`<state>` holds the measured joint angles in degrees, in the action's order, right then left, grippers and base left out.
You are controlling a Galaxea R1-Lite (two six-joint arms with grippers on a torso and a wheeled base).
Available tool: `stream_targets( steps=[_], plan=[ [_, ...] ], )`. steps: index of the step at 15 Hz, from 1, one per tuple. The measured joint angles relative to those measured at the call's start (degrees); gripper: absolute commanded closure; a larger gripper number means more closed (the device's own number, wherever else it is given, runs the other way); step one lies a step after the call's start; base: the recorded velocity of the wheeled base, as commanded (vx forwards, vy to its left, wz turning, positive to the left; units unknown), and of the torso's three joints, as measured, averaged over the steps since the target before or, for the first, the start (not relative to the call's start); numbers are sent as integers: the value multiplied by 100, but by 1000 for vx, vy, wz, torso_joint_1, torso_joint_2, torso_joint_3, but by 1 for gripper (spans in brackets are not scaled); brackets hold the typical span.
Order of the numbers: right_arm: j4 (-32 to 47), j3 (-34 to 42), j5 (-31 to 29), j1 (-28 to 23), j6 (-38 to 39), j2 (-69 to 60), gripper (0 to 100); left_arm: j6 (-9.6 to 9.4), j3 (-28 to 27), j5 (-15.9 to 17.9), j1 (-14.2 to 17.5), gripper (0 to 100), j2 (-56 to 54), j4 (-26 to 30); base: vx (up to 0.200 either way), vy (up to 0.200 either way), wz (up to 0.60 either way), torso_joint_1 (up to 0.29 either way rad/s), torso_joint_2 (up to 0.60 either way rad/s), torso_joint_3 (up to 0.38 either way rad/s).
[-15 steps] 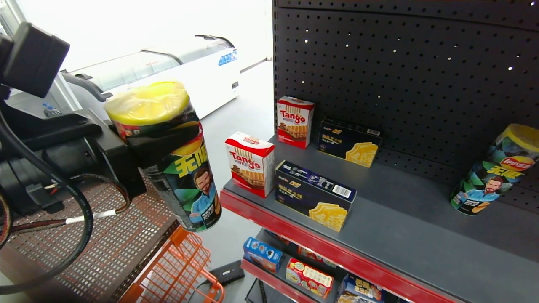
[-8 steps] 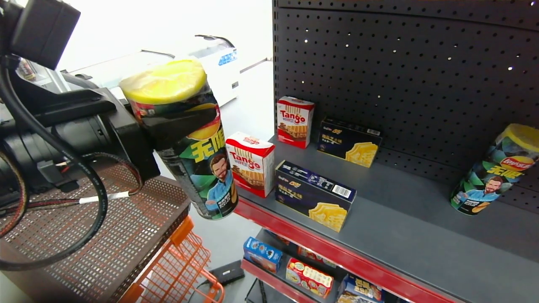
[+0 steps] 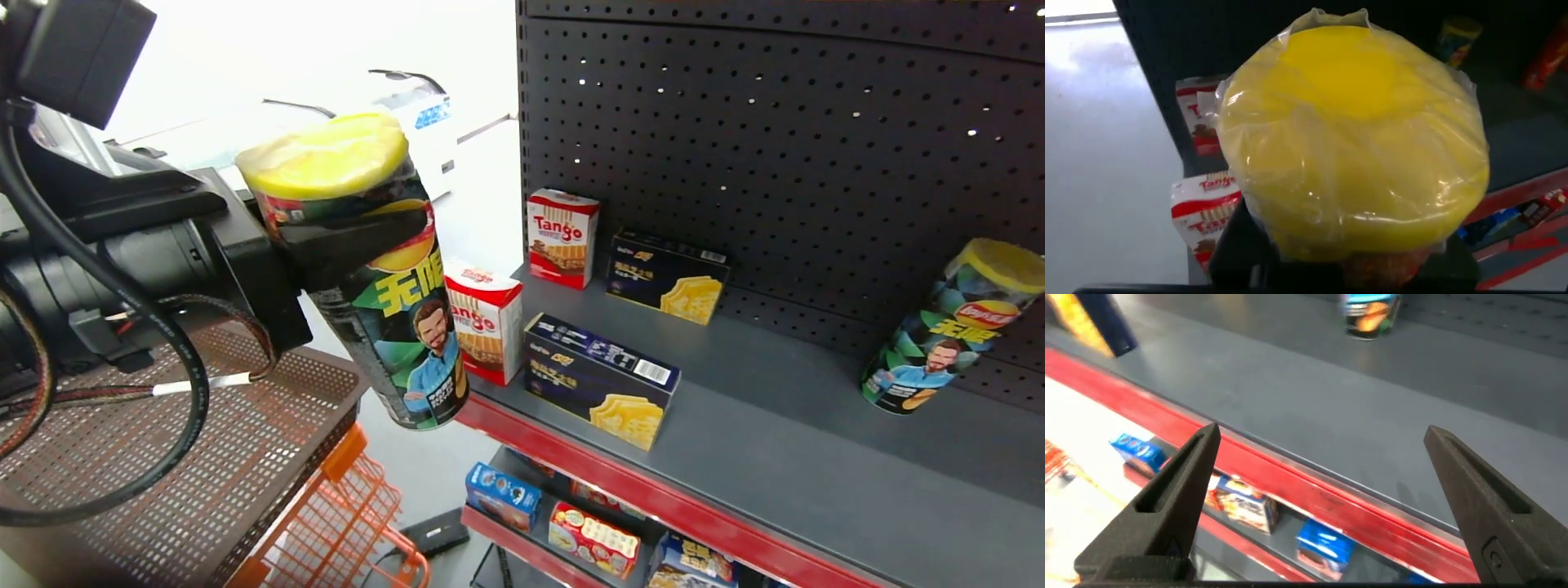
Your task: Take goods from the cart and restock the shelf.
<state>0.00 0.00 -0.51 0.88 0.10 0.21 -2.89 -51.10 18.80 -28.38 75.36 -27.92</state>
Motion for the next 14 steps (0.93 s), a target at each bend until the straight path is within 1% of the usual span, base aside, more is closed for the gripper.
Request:
stream_targets(
  steps=[6,9,10,12,14],
  plan=[
    [0,0,-2,2,-2,0,0,2,-193,28,11,100,32,2,0,0,-600,2,10,3],
    [0,0,-2,5,-2,0,0,7,-206,28,18,100,40,11,0,0,-600,-1,4,2],
    [0,0,-2,5,-7,0,0,7,-206,28,22,100,40,2,0,0,0,0,0,0],
    [0,0,-2,2,-2,0,0,78,-204,30,22,100,44,-9,0,0,0,0,0,0],
    [2,0,-2,5,-2,0,0,90,-173,30,22,100,44,-27,0,0,0,0,0,0]
  ],
)
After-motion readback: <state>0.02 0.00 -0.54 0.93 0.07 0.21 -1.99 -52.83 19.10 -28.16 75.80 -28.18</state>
